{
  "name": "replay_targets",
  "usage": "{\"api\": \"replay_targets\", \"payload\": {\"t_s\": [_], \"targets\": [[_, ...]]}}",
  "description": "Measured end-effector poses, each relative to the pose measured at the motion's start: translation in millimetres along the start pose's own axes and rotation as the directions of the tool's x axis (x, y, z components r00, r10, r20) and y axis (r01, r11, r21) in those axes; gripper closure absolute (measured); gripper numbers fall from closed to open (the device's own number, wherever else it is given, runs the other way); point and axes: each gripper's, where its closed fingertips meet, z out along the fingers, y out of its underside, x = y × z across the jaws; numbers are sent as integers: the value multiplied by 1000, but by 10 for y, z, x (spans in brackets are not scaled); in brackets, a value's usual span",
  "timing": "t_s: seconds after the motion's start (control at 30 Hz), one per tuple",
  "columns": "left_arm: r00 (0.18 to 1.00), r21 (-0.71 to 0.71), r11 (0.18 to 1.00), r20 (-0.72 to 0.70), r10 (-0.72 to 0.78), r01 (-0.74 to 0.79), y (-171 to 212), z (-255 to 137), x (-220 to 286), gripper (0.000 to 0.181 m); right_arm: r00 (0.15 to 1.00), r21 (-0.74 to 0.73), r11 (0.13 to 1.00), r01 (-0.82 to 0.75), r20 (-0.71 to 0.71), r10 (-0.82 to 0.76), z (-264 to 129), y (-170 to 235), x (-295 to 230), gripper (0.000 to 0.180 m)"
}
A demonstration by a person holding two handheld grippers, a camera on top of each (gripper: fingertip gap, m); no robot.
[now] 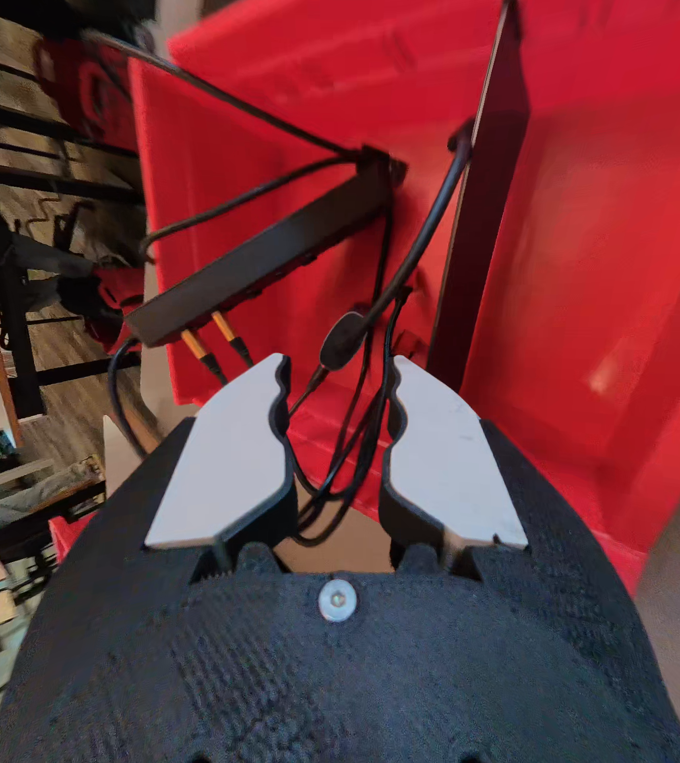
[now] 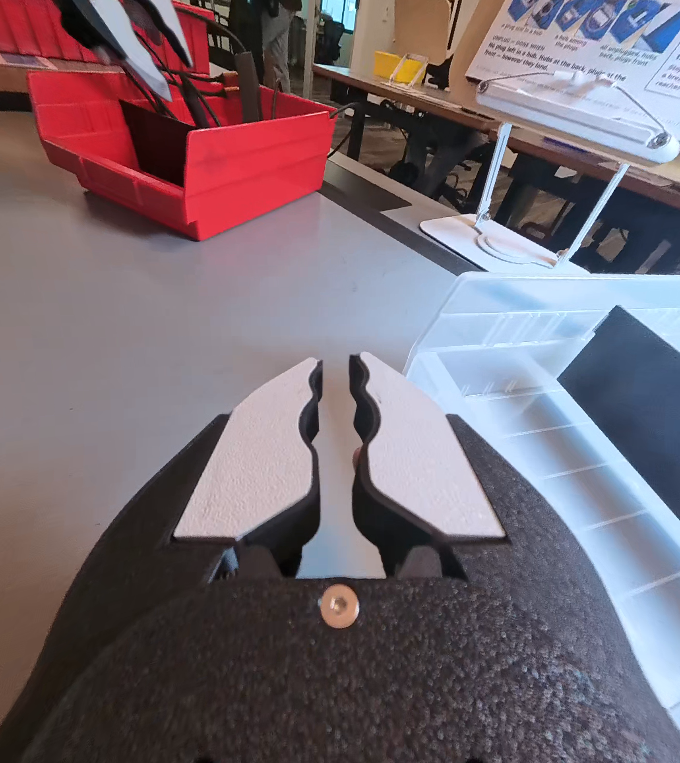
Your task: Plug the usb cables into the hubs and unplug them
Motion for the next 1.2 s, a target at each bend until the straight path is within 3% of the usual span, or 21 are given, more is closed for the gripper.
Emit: {"api": "replay_targets", "payload": {"t_s": [0.13,0.2,0.27,0.37,0.5,0.57,0.63,0.8,0.9,1.0,1.1,1.2], "targets": [[989,-143,981,-84,121,-133,37,271,-19,147,1000,0,1000,15,6,-15,8,28,-41,166],[977,-176,968,-146,154,-179,33,323,7,160,999,-5,999,33,4,-32,6,41,-54,166],[972,-178,963,-158,173,-200,-41,277,-49,161,999,-3,999,45,-1,-45,-5,38,-59,166],[984,-64,989,-130,124,-133,-358,-47,-264,161,998,2,998,56,-3,-56,-23,20,-65,165],[996,221,975,-81,-24,41,-920,-847,-663,163,999,12,999,52,-2,-52,-33,-5,-70,158],[991,409,903,-80,-104,128,-1241,-1342,-800,162,999,19,999,44,-3,-44,-33,-23,-77,153],[982,594,782,-101,-162,190,-1544,-1852,-838,163,999,31,999,34,-4,-34,-37,-52,-89,144],[937,860,376,-290,-197,345,-2055,-2813,-509,163,1000,70,998,6,17,-7,-49,-151,-166,137],[869,848,194,-474,-141,494,-2217,-3014,-132,163,1000,112,994,0,29,-3,-63,-256,-216,137],[771,768,72,-634,-58,637,-2332,-2959,295,164,999,153,988,-17,38,11,-82,-367,-238,137],[639,640,2,-767,54,768,-2410,-2779,746,163,997,195,980,-46,76,32,-99,-461,-304,137],[530,534,-6,-836,145,845,-2465,-2518,1176,164,984,233,969,-75,172,35,-104,-538,-492,137]]}}
